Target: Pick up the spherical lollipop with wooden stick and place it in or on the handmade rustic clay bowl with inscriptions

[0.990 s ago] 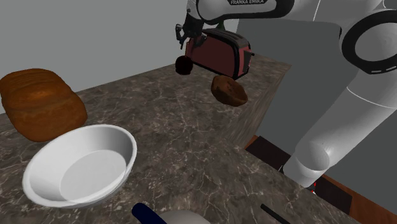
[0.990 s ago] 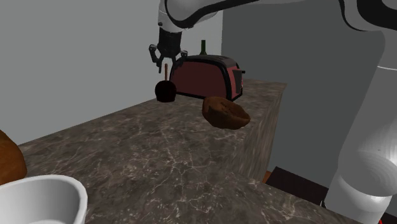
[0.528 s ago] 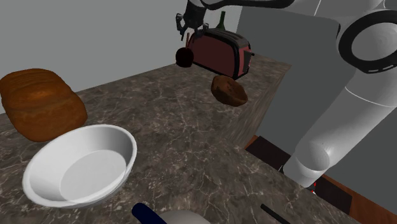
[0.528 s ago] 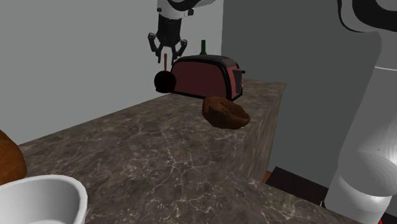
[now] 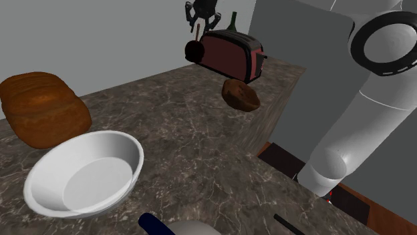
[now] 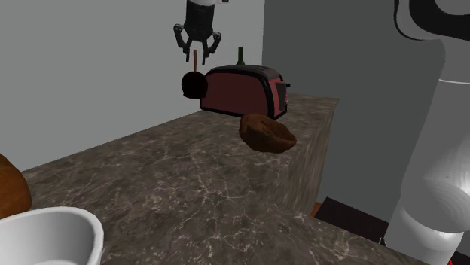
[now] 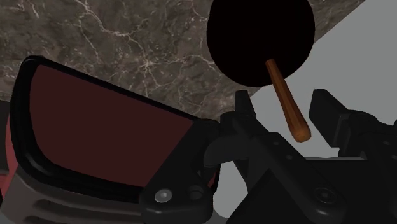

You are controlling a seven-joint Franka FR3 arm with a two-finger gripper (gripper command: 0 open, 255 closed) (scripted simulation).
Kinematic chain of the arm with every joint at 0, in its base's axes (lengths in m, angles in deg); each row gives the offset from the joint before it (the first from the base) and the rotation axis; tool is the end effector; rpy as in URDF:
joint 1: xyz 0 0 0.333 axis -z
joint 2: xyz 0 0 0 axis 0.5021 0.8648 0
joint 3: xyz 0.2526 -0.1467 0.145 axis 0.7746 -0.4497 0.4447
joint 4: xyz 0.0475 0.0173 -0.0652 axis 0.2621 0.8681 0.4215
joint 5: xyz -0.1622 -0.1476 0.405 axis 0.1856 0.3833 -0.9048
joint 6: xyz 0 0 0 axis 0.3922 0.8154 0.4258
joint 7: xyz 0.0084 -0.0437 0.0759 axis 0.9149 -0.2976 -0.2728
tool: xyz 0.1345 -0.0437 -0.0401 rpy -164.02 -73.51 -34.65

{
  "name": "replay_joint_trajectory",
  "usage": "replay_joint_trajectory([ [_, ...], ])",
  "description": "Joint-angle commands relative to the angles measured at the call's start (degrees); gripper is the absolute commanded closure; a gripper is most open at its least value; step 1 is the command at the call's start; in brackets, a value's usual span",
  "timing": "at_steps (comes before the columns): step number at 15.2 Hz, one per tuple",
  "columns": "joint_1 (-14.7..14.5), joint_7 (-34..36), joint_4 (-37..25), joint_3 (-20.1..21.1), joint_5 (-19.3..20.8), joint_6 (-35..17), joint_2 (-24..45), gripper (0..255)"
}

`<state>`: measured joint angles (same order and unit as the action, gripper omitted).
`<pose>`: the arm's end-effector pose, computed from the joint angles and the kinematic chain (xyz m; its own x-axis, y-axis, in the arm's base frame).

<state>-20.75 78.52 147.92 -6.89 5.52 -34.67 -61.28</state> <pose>0.6679 0.1067 0.6709 0.6428 -0.6653 0.3797 -0.6539 -0.7348 -0.1803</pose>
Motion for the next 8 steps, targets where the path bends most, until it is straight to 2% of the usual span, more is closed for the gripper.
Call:
replay_joint_trajectory([
  [1,0.5,-0.9,1.9,-0.4,-1.2,0.1,-2.4,255],
  [8,2.0,-7.1,16.4,-4.6,-8.1,0.1,-18.6,255],
])
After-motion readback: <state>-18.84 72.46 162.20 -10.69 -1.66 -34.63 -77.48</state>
